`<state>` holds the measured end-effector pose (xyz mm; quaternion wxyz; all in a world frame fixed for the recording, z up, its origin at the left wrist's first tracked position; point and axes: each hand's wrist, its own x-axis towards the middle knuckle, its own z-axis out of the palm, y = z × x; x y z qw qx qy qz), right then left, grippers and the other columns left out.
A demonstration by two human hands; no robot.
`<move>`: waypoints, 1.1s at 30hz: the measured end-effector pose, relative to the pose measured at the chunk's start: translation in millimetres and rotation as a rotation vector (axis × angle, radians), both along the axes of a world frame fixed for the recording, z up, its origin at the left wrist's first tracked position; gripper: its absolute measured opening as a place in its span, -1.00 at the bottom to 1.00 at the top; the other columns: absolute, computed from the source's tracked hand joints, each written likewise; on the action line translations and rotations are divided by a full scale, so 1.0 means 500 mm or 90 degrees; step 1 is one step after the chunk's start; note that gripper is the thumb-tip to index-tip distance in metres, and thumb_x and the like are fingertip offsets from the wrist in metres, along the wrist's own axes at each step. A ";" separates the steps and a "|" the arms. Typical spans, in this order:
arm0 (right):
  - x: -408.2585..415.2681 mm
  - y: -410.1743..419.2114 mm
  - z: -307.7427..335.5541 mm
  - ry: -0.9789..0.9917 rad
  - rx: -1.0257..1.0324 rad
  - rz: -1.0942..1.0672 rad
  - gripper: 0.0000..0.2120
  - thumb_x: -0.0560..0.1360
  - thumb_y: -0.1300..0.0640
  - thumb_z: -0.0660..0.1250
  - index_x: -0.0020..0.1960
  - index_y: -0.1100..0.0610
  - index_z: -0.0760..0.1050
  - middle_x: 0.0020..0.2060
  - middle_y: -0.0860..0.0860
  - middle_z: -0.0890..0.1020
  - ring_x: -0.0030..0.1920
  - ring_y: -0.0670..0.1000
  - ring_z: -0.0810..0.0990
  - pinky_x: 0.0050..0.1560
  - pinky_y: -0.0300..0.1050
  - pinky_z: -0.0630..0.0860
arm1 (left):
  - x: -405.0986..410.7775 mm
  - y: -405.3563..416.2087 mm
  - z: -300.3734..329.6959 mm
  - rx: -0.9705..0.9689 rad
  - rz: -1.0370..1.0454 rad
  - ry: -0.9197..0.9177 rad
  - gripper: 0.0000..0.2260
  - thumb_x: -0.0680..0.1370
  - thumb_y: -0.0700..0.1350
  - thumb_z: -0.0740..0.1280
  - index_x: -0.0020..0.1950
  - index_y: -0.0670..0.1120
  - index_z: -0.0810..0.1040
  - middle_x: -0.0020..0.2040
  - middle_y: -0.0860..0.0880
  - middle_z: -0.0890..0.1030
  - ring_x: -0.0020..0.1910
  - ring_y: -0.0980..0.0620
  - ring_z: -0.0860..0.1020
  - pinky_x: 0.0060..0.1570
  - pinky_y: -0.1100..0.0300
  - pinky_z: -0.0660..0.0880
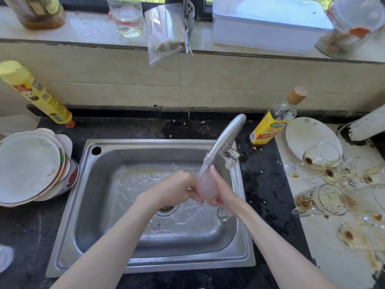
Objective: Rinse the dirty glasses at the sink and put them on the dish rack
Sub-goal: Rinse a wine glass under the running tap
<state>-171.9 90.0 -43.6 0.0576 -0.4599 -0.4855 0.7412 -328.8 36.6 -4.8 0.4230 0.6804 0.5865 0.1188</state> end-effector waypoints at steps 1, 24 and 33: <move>-0.002 -0.001 0.000 0.001 0.015 -0.008 -0.35 0.39 -0.46 -0.05 -0.22 0.07 0.50 -0.54 -0.03 0.37 -0.56 -0.11 0.20 -0.51 -0.27 0.05 | 0.001 0.001 0.002 0.015 0.043 -0.013 -0.88 0.40 -0.27 0.45 -0.23 -0.04 0.65 -0.24 0.14 0.63 -0.24 0.30 0.52 -0.15 0.36 0.44; -0.007 -0.017 0.014 -0.017 0.031 0.018 -0.30 0.37 -0.47 -0.11 -0.25 -0.03 0.63 -0.45 0.27 0.54 -0.57 0.07 0.40 -0.55 -0.27 0.28 | -0.002 -0.002 0.028 -0.068 -0.013 -0.064 -0.89 0.45 -0.24 0.41 -0.13 -0.05 0.67 -0.12 0.08 0.68 -0.22 0.38 0.53 -0.12 0.47 0.40; -0.017 -0.025 -0.001 0.070 0.095 -0.045 -0.35 0.52 -0.36 -0.15 0.08 0.00 0.57 -0.38 0.07 0.40 -0.40 -0.07 0.25 -0.41 -0.18 0.10 | 0.027 -0.014 -0.007 0.129 0.271 -0.124 -0.66 0.32 -0.13 0.53 -0.32 0.07 0.34 -0.27 0.12 0.41 -0.26 0.26 0.35 -0.21 0.39 0.30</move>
